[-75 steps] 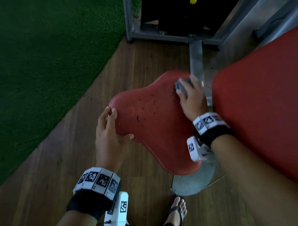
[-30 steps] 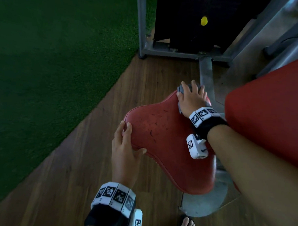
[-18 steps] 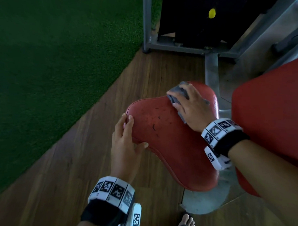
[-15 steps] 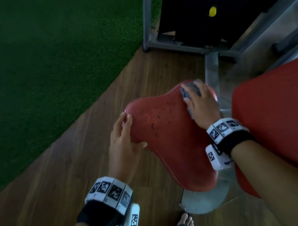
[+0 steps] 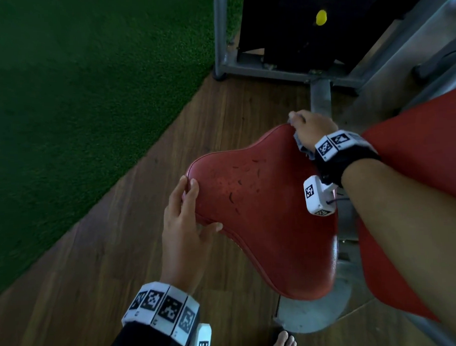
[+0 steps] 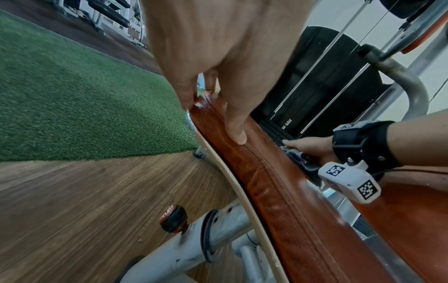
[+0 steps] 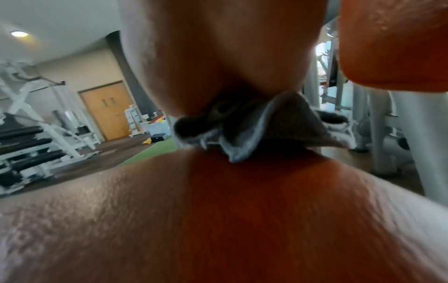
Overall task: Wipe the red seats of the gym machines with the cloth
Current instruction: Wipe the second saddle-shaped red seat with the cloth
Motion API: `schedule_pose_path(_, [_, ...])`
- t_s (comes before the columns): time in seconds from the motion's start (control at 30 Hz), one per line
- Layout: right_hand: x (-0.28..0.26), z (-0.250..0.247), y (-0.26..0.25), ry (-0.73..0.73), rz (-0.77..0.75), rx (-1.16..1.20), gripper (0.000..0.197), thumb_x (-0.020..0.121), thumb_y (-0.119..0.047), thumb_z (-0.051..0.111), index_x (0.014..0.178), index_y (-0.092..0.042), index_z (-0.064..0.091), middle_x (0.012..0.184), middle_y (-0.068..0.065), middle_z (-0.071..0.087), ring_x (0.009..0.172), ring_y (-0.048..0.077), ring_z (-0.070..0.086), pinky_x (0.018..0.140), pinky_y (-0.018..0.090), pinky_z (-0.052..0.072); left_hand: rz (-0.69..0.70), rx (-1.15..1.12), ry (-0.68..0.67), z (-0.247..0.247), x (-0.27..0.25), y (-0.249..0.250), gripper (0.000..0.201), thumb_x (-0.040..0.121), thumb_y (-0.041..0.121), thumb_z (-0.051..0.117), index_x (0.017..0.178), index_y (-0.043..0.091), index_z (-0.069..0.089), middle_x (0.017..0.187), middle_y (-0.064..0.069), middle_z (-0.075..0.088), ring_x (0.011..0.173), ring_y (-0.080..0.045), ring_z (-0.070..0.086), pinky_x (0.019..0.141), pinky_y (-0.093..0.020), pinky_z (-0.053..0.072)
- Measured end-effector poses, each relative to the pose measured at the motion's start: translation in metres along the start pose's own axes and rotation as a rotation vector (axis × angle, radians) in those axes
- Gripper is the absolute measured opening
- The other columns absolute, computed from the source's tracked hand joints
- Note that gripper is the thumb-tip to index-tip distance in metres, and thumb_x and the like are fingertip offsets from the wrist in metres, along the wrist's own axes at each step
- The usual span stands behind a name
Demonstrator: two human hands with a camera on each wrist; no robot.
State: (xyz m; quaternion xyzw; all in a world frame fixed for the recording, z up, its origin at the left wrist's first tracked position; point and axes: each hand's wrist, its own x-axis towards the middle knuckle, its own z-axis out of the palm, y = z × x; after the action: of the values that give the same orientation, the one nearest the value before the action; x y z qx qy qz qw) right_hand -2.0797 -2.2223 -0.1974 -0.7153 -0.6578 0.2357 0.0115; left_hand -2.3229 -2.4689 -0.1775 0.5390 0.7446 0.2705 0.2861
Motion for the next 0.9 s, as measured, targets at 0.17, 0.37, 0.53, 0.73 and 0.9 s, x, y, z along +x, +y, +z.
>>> schedule_pose_path(0.17, [0.002,-0.005,-0.034,-0.140,-0.277,-0.096,0.037,0.098,-0.044,0.031,0.104,-0.035,0.066,0.105,0.001,0.068,0.095,0.022,0.059,0.078,0.031,0.038,0.016,0.004,0.004,-0.001,0.000,-0.002,0.094,0.072,0.017,0.084,0.150,0.026,0.033,0.158,0.014,0.022,0.143,-0.006,0.023,0.108,-0.026,0.028])
schedule_pose_path(0.37, [0.005,-0.009,-0.030,-0.199,-0.432,-0.126,0.037,0.094,-0.047,0.048,0.125,-0.032,0.061,0.123,0.004,0.056,0.114,0.021,0.052,0.095,0.034,0.038,0.027,-0.019,0.009,-0.002,0.000,-0.004,0.094,0.071,0.018,0.085,0.150,0.025,0.035,0.157,0.013,0.024,0.144,-0.006,0.024,0.108,-0.028,0.029])
schedule_pose_path(0.53, [0.013,-0.014,0.008,-0.069,-0.193,-0.001,0.023,0.096,-0.045,0.041,0.098,-0.038,0.063,0.095,0.000,0.064,0.084,0.017,0.055,0.074,0.029,0.041,0.018,-0.023,0.004,-0.001,0.000,-0.003,0.095,0.071,0.017,0.085,0.151,0.027,0.033,0.157,0.015,0.022,0.144,-0.005,0.022,0.108,-0.024,0.027])
schedule_pose_path(0.73, [0.019,-0.004,-0.009,-0.097,-0.038,-0.027,0.038,0.086,-0.052,0.034,0.083,-0.030,0.065,0.065,-0.003,0.063,0.076,0.026,0.061,0.073,0.031,0.047,0.044,0.002,0.012,0.000,-0.001,-0.004,0.095,0.073,0.017,0.084,0.151,0.029,0.032,0.157,0.015,0.022,0.141,0.000,0.021,0.102,-0.014,0.022])
schedule_pose_path(0.9, [-0.001,0.002,-0.029,-0.084,-0.293,-0.122,0.031,0.088,-0.054,0.044,0.101,-0.036,0.066,0.100,-0.004,0.064,0.094,0.023,0.060,0.084,0.040,0.049,0.040,0.016,0.014,0.000,-0.001,-0.004,0.095,0.072,0.018,0.084,0.151,0.027,0.033,0.157,0.014,0.023,0.142,-0.003,0.021,0.103,-0.017,0.024])
